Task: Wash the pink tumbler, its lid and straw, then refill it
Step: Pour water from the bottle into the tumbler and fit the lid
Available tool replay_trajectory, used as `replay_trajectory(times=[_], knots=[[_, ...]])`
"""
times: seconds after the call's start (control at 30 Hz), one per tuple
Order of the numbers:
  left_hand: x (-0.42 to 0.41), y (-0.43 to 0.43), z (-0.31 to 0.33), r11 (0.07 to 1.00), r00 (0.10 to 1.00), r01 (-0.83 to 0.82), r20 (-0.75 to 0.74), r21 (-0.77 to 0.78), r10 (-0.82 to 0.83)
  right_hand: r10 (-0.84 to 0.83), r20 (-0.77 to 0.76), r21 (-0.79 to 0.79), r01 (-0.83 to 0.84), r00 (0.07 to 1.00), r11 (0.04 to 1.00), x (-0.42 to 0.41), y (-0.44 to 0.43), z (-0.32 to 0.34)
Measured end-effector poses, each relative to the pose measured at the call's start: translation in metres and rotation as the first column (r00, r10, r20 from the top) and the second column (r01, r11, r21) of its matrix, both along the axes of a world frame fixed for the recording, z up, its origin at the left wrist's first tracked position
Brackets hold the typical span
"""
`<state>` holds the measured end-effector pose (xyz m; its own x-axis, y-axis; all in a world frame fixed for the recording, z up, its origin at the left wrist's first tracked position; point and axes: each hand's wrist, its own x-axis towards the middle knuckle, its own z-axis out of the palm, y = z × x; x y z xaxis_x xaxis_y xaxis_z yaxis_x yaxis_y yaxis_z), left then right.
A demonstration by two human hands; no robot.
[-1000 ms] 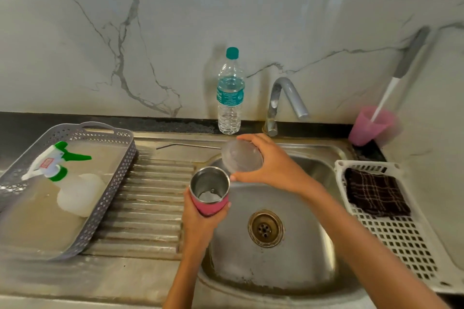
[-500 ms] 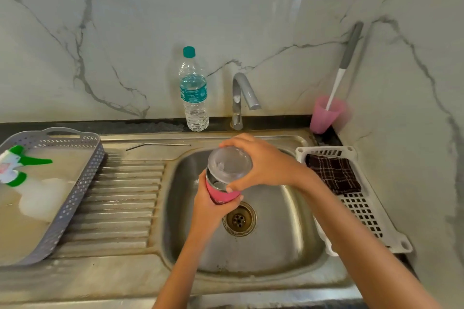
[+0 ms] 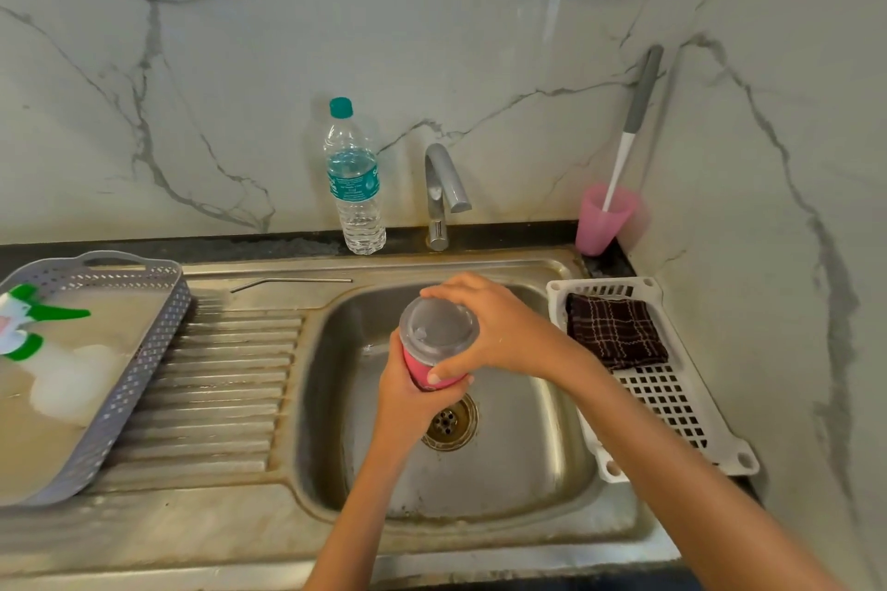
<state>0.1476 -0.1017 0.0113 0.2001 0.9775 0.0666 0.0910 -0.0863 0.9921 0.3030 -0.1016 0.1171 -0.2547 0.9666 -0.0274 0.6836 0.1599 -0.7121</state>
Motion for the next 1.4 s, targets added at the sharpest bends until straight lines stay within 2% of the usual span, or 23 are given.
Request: replay_trajectory(times=[0.07, 0.2, 0.37, 0.53, 0.73, 0.83, 0.93, 1.03, 1.13, 1.3, 1.4], knots=[[0.002, 0.000, 0.003, 1.000, 1.000, 0.004, 0.002, 0.006, -0.004, -0.016, -0.041, 0.009, 0.016, 0.999, 1.000, 0.001, -0.002, -0.003], [0.000, 0.003, 0.009, 0.999, 0.999, 0.042, 0.013, 0.011, -0.043, -0.032, -0.340, -0.090, 0.001, 0.940, 0.996, 0.005, -0.005, -0.014], [0.003, 0.009, 0.019, 0.999, 0.999, 0.031, 0.003, 0.027, -0.032, -0.154, -0.450, -0.042, 0.151, 0.880, 0.988, -0.007, -0.001, -0.025], [0.010, 0.018, 0.022, 1.000, 1.000, 0.014, -0.021, 0.024, -0.014, -0.272, -0.446, 0.015, 0.310, 0.853, 0.951, -0.013, 0.003, -0.030], [0.023, 0.021, 0.021, 0.995, 0.996, -0.057, -0.060, 0.077, 0.062, -0.440, -0.482, 0.047, 0.524, 0.757, 0.850, -0.031, 0.001, -0.035], [0.020, 0.022, 0.016, 0.997, 0.997, -0.043, -0.061, 0.060, 0.047, -0.420, -0.446, 0.026, 0.480, 0.791, 0.877, -0.030, 0.001, -0.033], [0.012, 0.023, 0.017, 1.000, 1.000, 0.005, -0.017, 0.016, -0.005, -0.256, -0.429, -0.087, 0.243, 0.866, 0.966, -0.010, 0.005, -0.022], [0.005, 0.027, 0.021, 0.991, 0.992, 0.126, 0.018, -0.048, -0.126, -0.131, -0.509, -0.116, 0.083, 0.851, 0.990, 0.004, 0.010, -0.014], [0.004, 0.030, 0.023, 0.987, 0.989, 0.151, 0.012, -0.047, -0.150, -0.163, -0.520, -0.068, 0.149, 0.838, 0.986, -0.003, 0.012, -0.014], [0.008, 0.030, 0.021, 0.999, 0.997, 0.052, -0.057, -0.015, -0.052, -0.261, -0.458, 0.066, 0.325, 0.850, 0.943, -0.021, 0.014, -0.023], [0.010, 0.029, 0.021, 1.000, 0.995, -0.016, -0.100, 0.012, 0.018, -0.336, -0.456, 0.107, 0.425, 0.824, 0.899, -0.034, 0.015, -0.026]])
